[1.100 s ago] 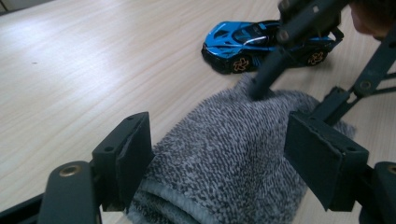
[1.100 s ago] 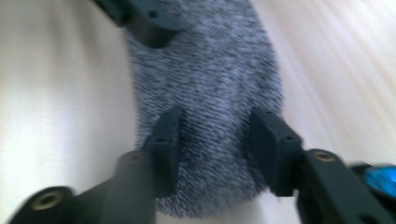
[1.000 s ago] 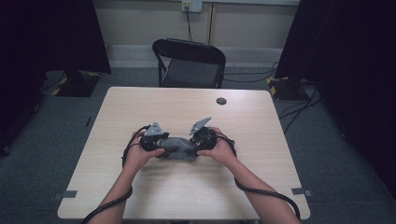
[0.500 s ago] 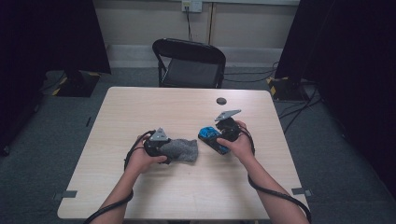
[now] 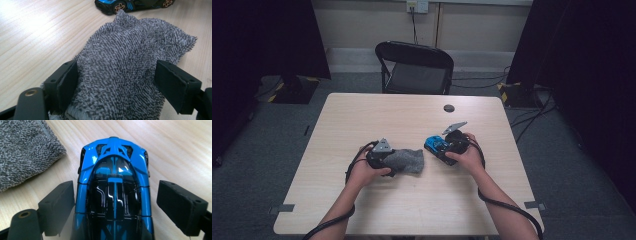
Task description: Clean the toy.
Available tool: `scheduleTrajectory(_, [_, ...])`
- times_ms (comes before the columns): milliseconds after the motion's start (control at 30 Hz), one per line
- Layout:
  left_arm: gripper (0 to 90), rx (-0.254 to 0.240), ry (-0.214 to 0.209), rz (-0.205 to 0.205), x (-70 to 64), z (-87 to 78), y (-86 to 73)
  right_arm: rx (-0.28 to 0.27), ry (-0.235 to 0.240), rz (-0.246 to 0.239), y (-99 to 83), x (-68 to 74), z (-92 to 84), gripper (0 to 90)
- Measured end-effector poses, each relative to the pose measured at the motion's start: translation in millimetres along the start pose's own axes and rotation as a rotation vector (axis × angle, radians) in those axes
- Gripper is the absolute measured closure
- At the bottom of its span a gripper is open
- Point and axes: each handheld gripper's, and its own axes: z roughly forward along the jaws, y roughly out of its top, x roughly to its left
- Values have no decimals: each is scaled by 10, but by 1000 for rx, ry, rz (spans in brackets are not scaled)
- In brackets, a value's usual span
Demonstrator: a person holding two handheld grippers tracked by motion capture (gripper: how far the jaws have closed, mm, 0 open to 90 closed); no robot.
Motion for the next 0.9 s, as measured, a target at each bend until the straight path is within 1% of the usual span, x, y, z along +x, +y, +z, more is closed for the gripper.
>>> scheduleTrajectory(67, [199,4,0,3,2,-11,-2,5,-4,-7,-16,3,19,153])
scheduleTrajectory(133, [199,-6,5,-2,-4,-8,-13,4,-8,-10,-27,8,32,164])
scheduleTrajectory(200, [199,-11,8,3,-9,-6,-19,10,2,5,-27,-4,40,173])
scheduleTrajectory(233, [199,-11,9,3,-11,-7,-20,27,9,-6,-16,-4,44,193])
scheduleTrajectory(267, [199,-11,9,3,-11,-7,-20,27,9,-6,-16,-4,44,193])
scheduleTrajectory(300, [199,-7,10,4,-12,-6,-17,55,-10,-32,7,15,51,191])
scheduleTrajectory(333, [199,-7,10,4,-12,-6,-17,55,-10,-32,7,15,51,191])
scheduleTrajectory(400, [199,0,11,5,-13,-5,-9,73,-26,-38,29,35,52,180])
scheduleTrajectory(467, [199,3,7,8,-12,-1,-2,75,-33,-45,36,48,53,177])
scheduleTrajectory(500, [199,2,6,6,-12,0,-4,86,-21,-52,41,49,53,150])
scheduleTrajectory(567, [199,-5,5,0,-14,0,-15,104,0,-22,35,41,71,113])
scheduleTrajectory(600, [199,-8,5,3,-10,1,-19,98,2,-2,27,37,81,106])
scheduleTrajectory(633, [199,-7,4,6,-5,0,-23,99,-5,10,31,37,83,110])
scheduleTrajectory(700, [200,-7,3,7,-4,1,-26,105,-5,0,51,46,80,162])
scheduleTrajectory(733, [200,-7,2,8,-3,1,-25,102,-8,5,57,52,73,210])
scheduleTrajectory(800, [200,-7,1,9,0,2,-24,102,-21,10,64,55,58,255])
scheduleTrajectory(833, [200,-6,2,13,3,0,-26,98,-22,28,57,50,51,256])
scheduleTrajectory(900, [205,-7,4,10,2,-1,-27,102,-24,29,60,50,50,257])
